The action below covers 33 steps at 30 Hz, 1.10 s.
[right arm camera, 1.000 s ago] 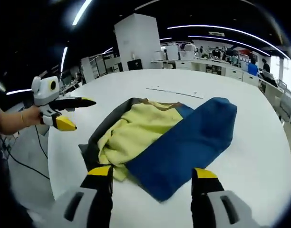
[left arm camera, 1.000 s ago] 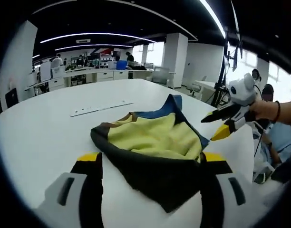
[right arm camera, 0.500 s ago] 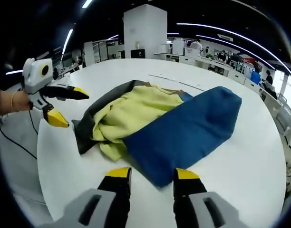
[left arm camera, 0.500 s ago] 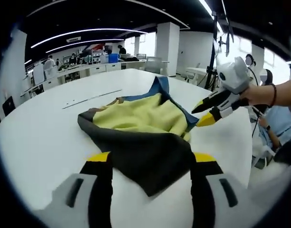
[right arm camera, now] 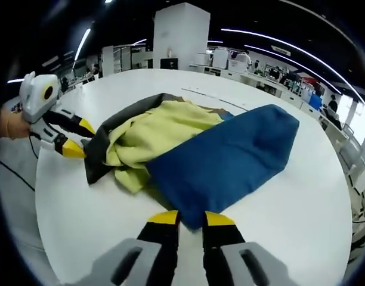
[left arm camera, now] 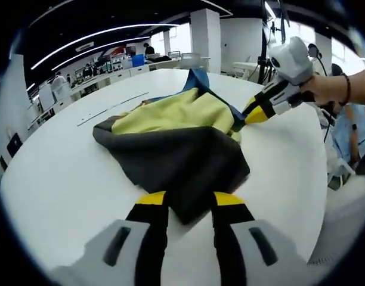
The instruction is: Fold the garment on the visible template until the final outline fits inside the template.
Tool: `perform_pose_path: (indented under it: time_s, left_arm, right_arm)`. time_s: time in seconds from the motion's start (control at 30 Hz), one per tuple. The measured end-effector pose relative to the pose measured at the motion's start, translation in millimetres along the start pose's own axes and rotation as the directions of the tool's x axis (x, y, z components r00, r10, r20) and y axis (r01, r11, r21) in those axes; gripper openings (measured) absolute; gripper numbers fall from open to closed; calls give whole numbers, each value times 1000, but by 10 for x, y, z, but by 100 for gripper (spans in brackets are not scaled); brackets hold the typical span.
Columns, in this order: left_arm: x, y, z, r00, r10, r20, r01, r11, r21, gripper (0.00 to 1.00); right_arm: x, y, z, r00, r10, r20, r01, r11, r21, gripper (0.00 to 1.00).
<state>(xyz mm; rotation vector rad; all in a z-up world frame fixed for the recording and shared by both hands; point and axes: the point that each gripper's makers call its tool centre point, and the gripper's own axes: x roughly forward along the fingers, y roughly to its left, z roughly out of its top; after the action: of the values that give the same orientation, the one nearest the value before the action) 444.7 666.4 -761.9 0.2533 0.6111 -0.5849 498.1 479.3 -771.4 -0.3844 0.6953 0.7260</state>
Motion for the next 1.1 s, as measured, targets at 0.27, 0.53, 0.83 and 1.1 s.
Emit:
perform_pose_path:
  time_s: [0.27,0.53,0.83,1.1]
  left_arm:
    - [-32,82,29,1000,21,6,-21,1000,23,0]
    - [-216,156,204,997,32,68,-30,999,-25,0]
    - [-518,416,443,986,88,139,-81,995,-52,0]
    - [-802,831,546,967,194,165,-183,980,-78,0]
  right_arm:
    - [13,-15,-7,999,-30,-17,28,997,-74,0]
    - [-112,-51,123,999,-26,25,27,998,-48,0]
    - [-438,-219,426,994,-27,109,26,1000,9,0]
    - [-759,-617,589,985,-107,138,105,994,22,0]
